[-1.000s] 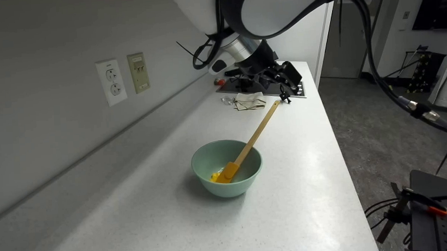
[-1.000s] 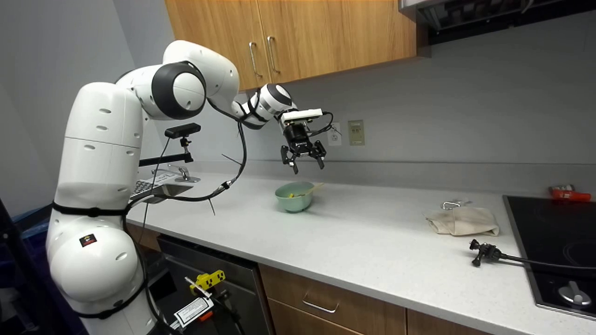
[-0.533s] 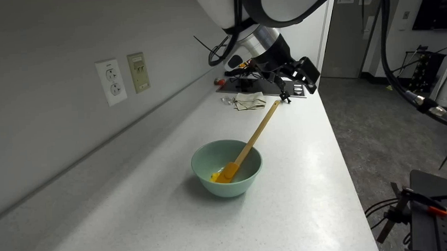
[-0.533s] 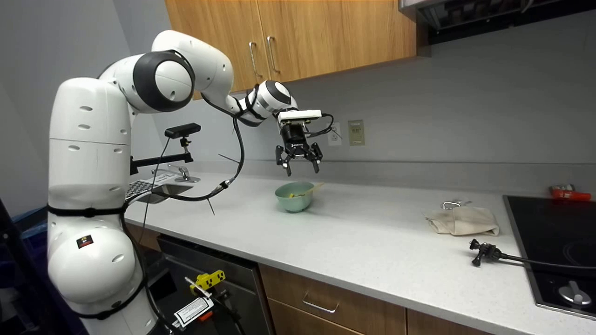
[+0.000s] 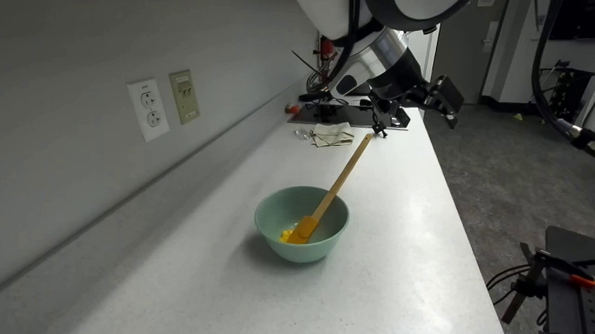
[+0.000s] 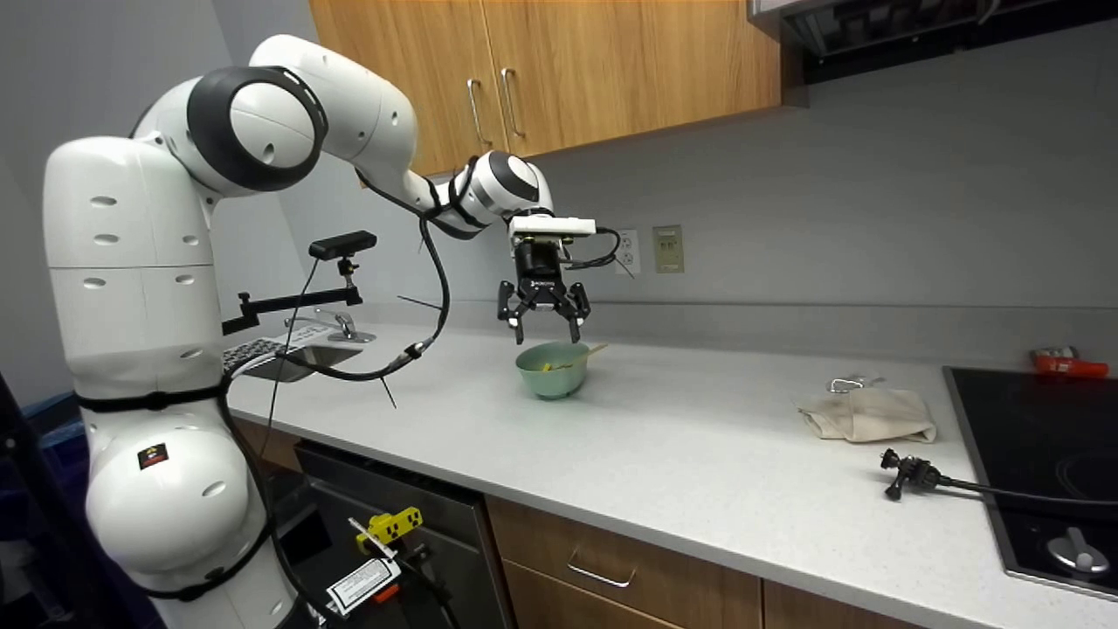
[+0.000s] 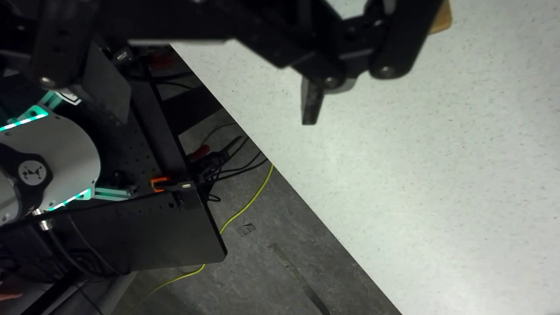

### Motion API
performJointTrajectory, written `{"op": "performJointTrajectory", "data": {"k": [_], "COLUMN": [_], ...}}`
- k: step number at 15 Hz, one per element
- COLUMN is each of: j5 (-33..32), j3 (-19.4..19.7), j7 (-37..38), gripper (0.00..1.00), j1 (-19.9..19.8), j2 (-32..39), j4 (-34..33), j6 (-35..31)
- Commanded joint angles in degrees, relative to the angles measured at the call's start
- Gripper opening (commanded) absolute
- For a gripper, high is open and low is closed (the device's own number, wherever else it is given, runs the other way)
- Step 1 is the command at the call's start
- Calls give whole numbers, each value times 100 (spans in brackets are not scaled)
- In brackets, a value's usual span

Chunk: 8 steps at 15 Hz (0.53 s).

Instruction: Use the ladle to stir in the bowl

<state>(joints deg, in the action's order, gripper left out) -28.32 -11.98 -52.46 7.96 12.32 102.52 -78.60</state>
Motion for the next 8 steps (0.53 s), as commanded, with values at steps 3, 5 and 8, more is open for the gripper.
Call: {"op": "performJointTrajectory", "data": {"k": [3, 5, 8], "j5": [632, 882, 1231], "j3": [36, 76, 206], "j7": [-462, -623, -752], "gripper": [100, 100, 100], "j1": [-114, -105, -75], "j2": [-975, -1322, -1917], "j4": [1060, 1333, 1757], "j6": [-737, -1002, -1461]}}
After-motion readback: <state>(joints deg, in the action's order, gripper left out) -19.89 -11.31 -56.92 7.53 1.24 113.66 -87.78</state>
